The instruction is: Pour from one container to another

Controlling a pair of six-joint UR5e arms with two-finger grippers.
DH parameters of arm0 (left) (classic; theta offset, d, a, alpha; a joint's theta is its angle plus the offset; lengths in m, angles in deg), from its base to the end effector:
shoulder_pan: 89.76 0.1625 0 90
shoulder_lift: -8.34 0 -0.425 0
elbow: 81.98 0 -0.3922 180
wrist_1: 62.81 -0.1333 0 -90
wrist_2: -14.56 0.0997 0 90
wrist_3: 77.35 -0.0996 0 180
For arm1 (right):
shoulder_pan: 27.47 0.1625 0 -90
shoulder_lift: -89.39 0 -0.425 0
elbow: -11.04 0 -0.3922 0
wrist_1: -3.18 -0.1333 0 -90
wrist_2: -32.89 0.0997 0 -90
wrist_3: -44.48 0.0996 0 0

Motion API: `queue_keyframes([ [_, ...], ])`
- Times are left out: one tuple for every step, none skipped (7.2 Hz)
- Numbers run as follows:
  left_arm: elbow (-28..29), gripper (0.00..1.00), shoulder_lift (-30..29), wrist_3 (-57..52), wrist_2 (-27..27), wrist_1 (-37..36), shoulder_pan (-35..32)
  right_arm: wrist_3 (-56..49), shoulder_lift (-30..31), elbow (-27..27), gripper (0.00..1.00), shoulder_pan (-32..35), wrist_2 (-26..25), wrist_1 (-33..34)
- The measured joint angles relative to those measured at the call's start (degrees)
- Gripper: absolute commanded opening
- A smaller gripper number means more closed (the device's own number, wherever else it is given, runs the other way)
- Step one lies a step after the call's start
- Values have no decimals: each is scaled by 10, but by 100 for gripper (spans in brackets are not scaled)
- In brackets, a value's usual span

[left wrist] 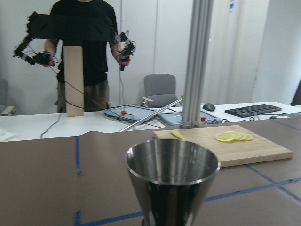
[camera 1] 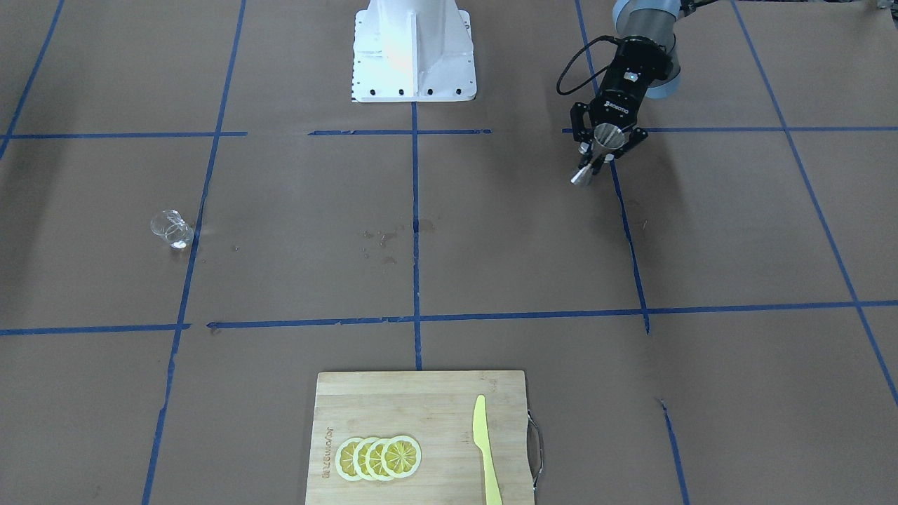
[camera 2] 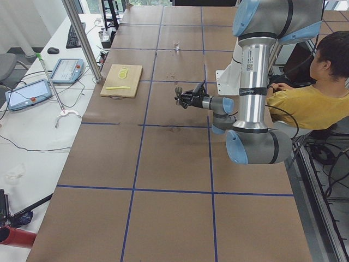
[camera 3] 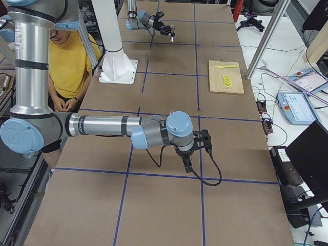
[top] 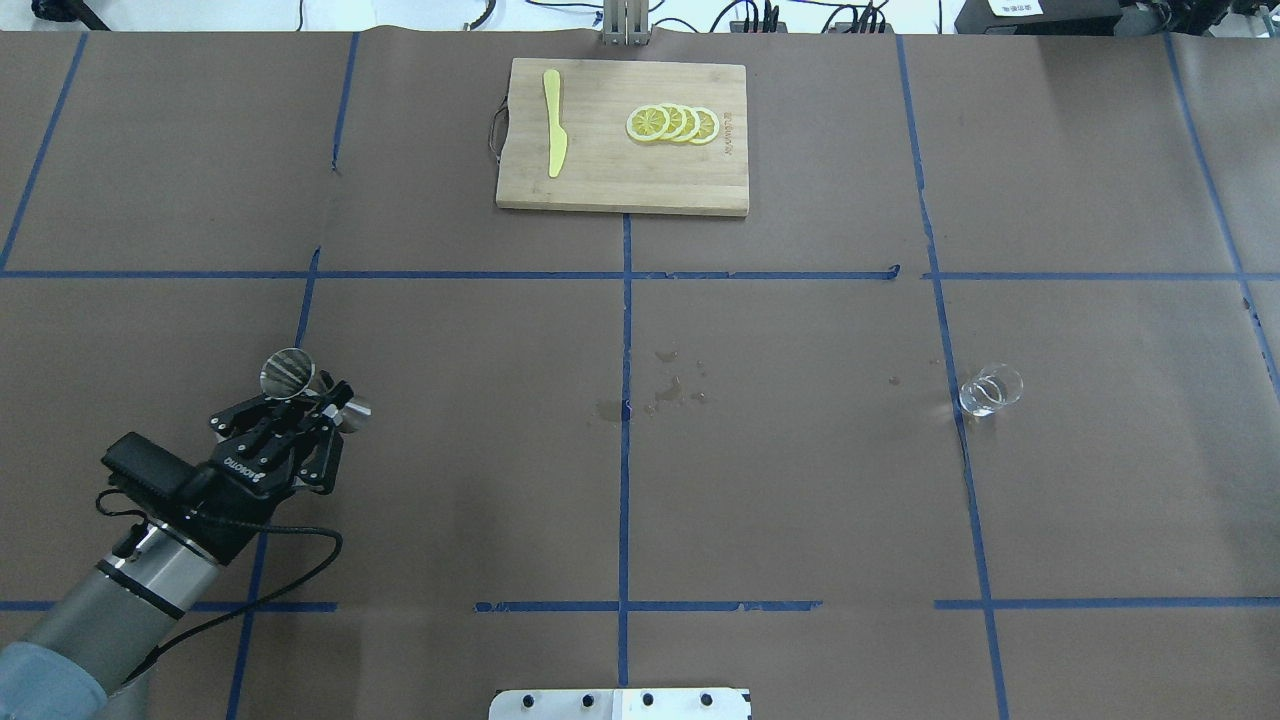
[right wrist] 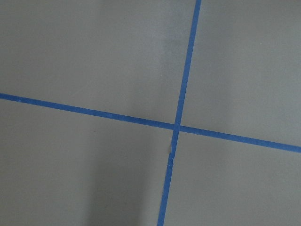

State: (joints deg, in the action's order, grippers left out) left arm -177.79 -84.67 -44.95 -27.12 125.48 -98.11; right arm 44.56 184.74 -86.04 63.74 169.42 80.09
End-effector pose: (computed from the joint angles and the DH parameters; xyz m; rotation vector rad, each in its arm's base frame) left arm 0.4090 -0.2699 0.4120 1.3820 1.1071 -0.1682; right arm 0.0709 -0.4649 0.6145 0.2522 -0.8049 -0.0839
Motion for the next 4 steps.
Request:
queue_keyframes([
  [-3,0,-31,-6,-90,-13,-37,0,-1,1,100,0,0,0],
  [-4,0,-64,-9,-193,-46,-86,1,-3,1,100,0,-1,0],
  [-4,0,-101,-11,-304,-90,-140,1,-5,2,100,-1,-1,0],
  [-2,0,-143,-13,-423,-138,-198,6,-6,2,100,-1,-2,0],
])
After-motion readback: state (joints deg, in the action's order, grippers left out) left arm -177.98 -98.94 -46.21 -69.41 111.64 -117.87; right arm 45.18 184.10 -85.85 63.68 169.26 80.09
